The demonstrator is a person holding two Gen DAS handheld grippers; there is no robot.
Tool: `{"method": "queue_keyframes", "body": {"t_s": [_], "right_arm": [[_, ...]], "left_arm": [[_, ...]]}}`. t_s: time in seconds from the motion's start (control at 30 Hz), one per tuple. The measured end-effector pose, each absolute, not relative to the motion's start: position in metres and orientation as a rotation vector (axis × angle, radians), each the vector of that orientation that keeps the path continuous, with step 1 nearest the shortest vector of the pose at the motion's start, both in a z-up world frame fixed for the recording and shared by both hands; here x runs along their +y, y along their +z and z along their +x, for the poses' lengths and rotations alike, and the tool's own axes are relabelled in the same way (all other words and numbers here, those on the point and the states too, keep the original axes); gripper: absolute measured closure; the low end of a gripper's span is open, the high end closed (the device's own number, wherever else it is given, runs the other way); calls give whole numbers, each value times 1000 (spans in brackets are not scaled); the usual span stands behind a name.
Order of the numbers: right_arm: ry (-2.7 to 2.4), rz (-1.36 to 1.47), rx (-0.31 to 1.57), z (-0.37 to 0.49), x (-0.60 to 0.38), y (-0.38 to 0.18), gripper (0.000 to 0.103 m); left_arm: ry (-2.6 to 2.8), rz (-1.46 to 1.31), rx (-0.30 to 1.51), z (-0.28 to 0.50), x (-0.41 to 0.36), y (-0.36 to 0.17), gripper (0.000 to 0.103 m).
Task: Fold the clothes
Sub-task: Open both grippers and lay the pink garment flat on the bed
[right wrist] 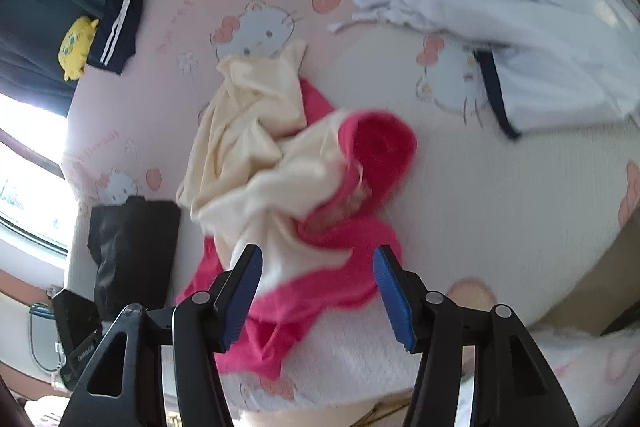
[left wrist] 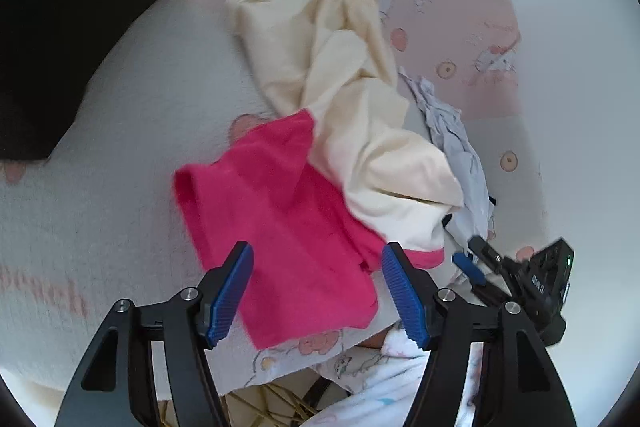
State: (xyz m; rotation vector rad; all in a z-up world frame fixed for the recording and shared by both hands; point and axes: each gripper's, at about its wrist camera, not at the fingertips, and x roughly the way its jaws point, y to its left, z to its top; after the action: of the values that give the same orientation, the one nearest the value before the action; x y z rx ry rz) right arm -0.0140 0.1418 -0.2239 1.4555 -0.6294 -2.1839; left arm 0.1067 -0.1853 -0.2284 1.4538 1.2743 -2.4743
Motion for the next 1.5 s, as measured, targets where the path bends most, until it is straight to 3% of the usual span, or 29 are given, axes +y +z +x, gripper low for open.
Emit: {"method": "queue_keyframes", "body": {"t_s": [0.2,0.53,0.73,0.93,1.23,1.3,1.33,1.37,1.4,1.43,1.5], "right_arm": [[-2082,1448,-791,10,140,-236,45],[-1960,1608,-634,35,92,-264,45],[-1746,1686,-966,38,94,-300,45],[-1784,1720,-952,41,79,-309,45],[-1776,1671,-1106,46,60,-323,45],[-1783,1662,-1145,47,59,-326,45],[-1805,1663,-1117,47,57,-324,46],[-1834,1666,-1071,47,54,-322,53],[-1862,1668,-1025,47,51,-320,73],[-1898,1676,-961,48,47,-318,83],[-1950,1672,-850,50,37,-312,87]], "left_arm": [[-2471,1399,1326,123,-197,-227,38],[-2438,1526,1320,126,-190,-251,38],[-2417,1559,1320,124,-188,-267,38],[-2452,1479,1364,125,-191,-273,39],[-2496,1465,1316,120,-187,-278,39],[-2499,1461,1304,118,-185,-280,45],[-2500,1462,1289,117,-184,-280,58],[-2501,1462,1275,116,-183,-281,70],[-2508,1457,1257,116,-182,-281,74],[-2521,1446,1235,115,-182,-279,81],[-2560,1422,1189,114,-180,-271,88]]}}
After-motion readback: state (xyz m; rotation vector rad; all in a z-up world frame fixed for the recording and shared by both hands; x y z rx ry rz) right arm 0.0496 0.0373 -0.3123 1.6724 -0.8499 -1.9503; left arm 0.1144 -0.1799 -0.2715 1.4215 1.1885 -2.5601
